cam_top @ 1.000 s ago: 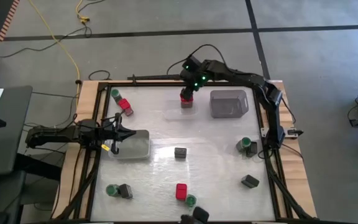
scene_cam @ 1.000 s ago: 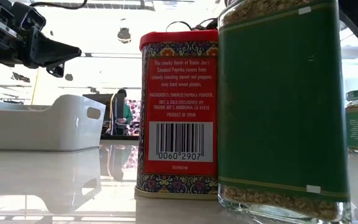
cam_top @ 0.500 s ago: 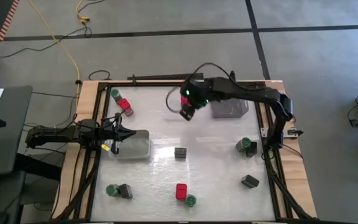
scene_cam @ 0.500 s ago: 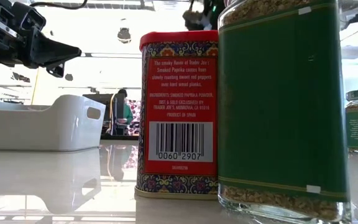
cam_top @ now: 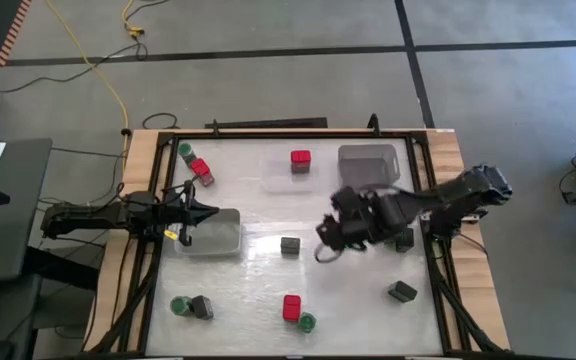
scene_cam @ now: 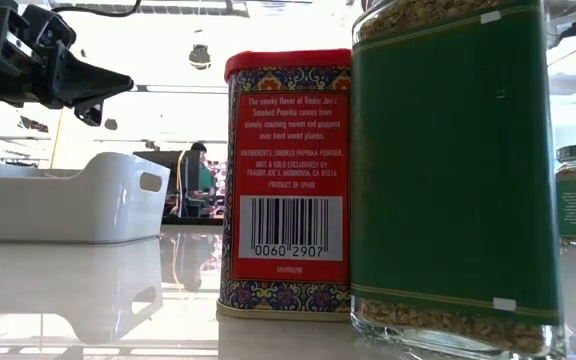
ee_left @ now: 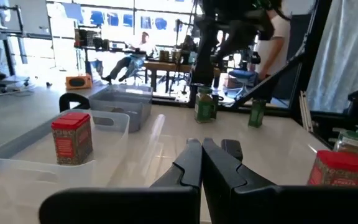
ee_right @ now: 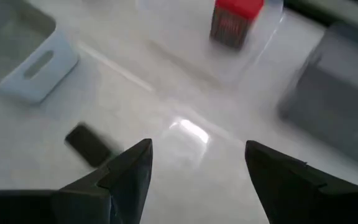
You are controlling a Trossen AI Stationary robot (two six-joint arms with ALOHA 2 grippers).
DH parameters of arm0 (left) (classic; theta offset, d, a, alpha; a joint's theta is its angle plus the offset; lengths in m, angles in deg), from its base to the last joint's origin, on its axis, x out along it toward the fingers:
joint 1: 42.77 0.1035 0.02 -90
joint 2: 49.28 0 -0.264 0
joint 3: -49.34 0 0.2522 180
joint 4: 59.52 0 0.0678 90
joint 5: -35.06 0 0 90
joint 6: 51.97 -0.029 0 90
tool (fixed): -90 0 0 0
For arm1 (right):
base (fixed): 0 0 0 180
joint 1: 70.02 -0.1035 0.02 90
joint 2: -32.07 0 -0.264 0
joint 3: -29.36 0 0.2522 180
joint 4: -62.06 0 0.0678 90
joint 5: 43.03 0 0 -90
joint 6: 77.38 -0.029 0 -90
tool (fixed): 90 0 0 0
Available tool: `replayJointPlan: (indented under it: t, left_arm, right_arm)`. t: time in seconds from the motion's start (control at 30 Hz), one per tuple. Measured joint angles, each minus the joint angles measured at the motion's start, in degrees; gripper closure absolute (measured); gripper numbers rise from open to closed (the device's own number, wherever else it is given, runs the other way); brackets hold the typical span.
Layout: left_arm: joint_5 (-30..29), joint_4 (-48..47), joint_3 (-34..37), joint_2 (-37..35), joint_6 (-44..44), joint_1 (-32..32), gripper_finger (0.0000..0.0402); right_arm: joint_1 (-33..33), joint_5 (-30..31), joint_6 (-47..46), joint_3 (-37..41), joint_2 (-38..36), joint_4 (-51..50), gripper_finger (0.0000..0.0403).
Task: Sort spices by type
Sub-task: Put the black seasoning can into the gray bin
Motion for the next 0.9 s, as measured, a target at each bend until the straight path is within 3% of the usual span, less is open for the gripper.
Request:
replayJointPlan:
  t: [0.13, 0.27, 0.47, 0.7, 0.9]
  left_arm:
    - [1.58, 0.58, 0.01, -0.02, 4.15, -0.02, 0.0401]
    - [1.56, 2.80, -0.25, 0.00, 2.71, -0.04, 0.0401]
    - [-0.17, -0.68, -6.03, 3.22, 5.64, -0.04, 0.0401]
    - [-2.86, -3.93, -16.86, 20.09, 4.48, -0.04, 0.0401]
    - [-2.80, -1.63, -25.31, 35.88, 6.50, -0.04, 0.0401]
  right_arm:
    - [-4.90, -0.80, -2.35, 1.82, 0.89, 0.25, 0.0117]
    - [-7.04, -3.62, -7.24, 1.82, 2.60, -0.07, 0.0117]
    - [-11.14, -4.57, -7.72, 4.28, 2.19, -0.62, 0.0121]
    - [-14.69, -4.71, -6.25, 9.23, -0.03, 4.87, 0.0123]
    - [-18.36, -4.21, -7.20, 15.79, -7.79, 2.38, 0.0123]
